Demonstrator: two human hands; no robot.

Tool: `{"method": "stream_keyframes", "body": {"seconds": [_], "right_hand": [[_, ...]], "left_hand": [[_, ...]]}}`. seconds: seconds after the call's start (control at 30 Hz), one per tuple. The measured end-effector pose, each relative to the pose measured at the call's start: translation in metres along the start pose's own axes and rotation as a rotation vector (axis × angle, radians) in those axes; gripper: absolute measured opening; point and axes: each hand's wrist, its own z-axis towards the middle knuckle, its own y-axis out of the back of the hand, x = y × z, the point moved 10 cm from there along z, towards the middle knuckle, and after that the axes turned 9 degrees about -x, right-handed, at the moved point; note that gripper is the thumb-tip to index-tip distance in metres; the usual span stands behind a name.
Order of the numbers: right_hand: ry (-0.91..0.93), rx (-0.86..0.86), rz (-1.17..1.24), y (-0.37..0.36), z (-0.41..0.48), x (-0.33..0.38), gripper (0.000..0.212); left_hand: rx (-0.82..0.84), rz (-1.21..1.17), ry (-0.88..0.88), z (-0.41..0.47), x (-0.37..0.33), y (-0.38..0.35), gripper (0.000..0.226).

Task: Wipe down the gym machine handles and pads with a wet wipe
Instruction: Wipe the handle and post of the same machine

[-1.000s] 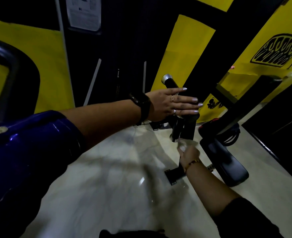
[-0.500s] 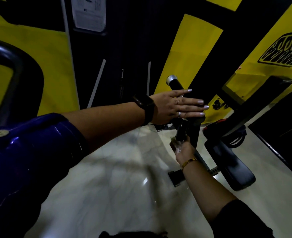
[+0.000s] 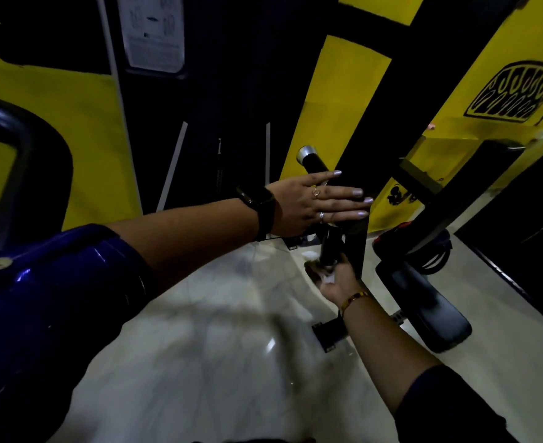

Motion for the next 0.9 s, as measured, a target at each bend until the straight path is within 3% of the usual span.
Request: {"method": "stream_keyframes", "body": {"seconds": [0.13,0.23,0.33,0.4,0.47,0.5,0.6,0.67,0.77,0.8,0.83,0.9], "right_hand": [[-0.100,0.007,-0.032,0.005,-0.014,-0.020,0.052],[-0.171,0.054,-0.124,0.008,-0.027,-0.046,0.072],[-0.218,0.204,-0.205,-0.012,-0.065,-0.056,0.037],[-0.137,0.318,-0.269,-0.040,-0.096,-0.037,0.014],[0.090,0.398,-0.349,-0.069,-0.117,0.000,0.018],[0.273,0.400,-0.439,-0.082,-0.127,0.026,0.022],[0.959,0.301,-0.893,-0.117,-0.185,0.099,0.038],[1.382,0.222,-1.041,-0.139,-0.233,0.126,0.050],[1.973,-0.111,-1.206,-0.170,-0.281,0.136,0.050],[2.040,-0.252,-1.335,-0.183,-0.278,0.134,0.046],[1.974,-0.347,-1.517,-0.195,-0.261,0.132,0.045],[1.704,-0.462,-1.824,-0.203,-0.219,0.133,0.044]], "left_hand": [[0.030,-0.019,-0.052,-0.003,0.001,0.002,0.075],[-0.035,-0.235,0.054,-0.004,0.021,0.014,0.069],[0.105,-0.570,0.454,-0.023,0.064,-0.011,0.079],[0.281,-0.941,0.918,-0.049,0.087,-0.033,0.079],[0.297,-1.337,1.382,-0.066,0.094,-0.048,0.066],[0.276,-1.466,1.509,-0.070,0.092,-0.058,0.058],[0.161,-1.703,1.682,-0.071,0.085,-0.081,0.041],[0.131,-1.851,1.786,-0.070,0.076,-0.091,0.054],[0.013,-2.044,2.007,-0.071,0.073,-0.100,0.060],[-0.093,-2.041,1.989,-0.072,0.081,-0.101,0.064],[-0.116,-2.076,2.005,-0.072,0.082,-0.102,0.062],[-0.072,-2.081,2.022,-0.079,0.077,-0.106,0.058]]}}
